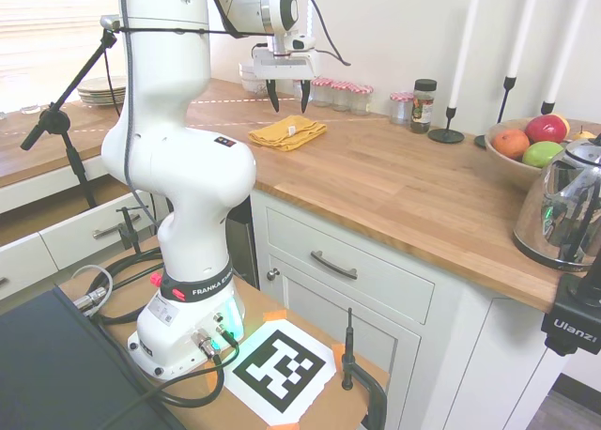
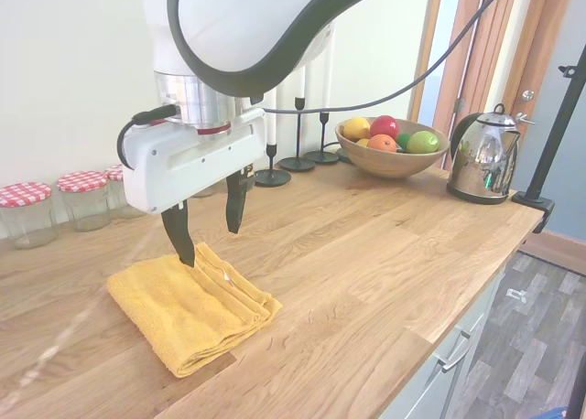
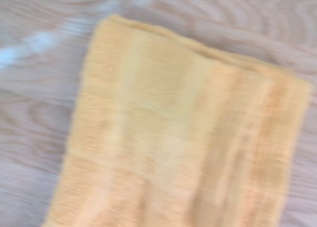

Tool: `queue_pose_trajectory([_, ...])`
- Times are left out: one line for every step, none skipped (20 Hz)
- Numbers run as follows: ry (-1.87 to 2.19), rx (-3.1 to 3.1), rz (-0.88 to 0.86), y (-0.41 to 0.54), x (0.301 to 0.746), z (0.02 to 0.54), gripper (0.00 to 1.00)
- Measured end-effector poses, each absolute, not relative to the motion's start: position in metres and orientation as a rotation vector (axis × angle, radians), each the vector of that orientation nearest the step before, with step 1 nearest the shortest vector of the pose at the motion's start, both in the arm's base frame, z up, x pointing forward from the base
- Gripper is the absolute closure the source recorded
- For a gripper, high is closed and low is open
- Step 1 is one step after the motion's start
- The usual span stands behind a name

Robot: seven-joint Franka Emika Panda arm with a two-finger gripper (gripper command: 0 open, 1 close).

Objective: Wipe the counter

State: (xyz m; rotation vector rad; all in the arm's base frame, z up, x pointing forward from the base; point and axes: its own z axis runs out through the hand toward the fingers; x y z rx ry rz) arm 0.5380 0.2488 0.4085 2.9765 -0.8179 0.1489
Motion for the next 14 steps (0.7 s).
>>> queue_pose_trajectory([-0.808, 2.974, 0.148, 0.254, 0.539, 0.405, 0.00])
queue_pose_trajectory([-0.802, 2.972, 0.144, 0.257, 0.539, 0.401, 0.00])
queue_pose_trajectory([-0.798, 2.968, 0.139, 0.259, 0.540, 0.397, 0.00])
queue_pose_trajectory([-0.793, 2.962, 0.137, 0.260, 0.542, 0.392, 0.00])
queue_pose_trajectory([-0.791, 2.955, 0.131, 0.261, 0.544, 0.387, 0.00])
queue_pose_trajectory([-0.788, 2.950, 0.123, 0.261, 0.545, 0.381, 0.00])
queue_pose_trajectory([-0.785, 2.944, 0.115, 0.261, 0.546, 0.375, 0.00])
queue_pose_trajectory([-0.783, 2.939, 0.109, 0.261, 0.547, 0.369, 0.00])
queue_pose_trajectory([-0.782, 2.936, 0.104, 0.262, 0.547, 0.364, 0.00])
queue_pose_trajectory([-0.780, 2.935, 0.099, 0.262, 0.548, 0.360, 0.00])
queue_pose_trajectory([-0.777, 2.935, 0.097, 0.263, 0.548, 0.357, 0.00])
queue_pose_trajectory([-0.773, 2.933, 0.096, 0.264, 0.548, 0.354, 0.00])
queue_pose_trajectory([-0.770, 2.931, 0.095, 0.265, 0.548, 0.351, 0.00])
queue_pose_trajectory([-0.767, 2.929, 0.092, 0.265, 0.548, 0.347, 0.00])
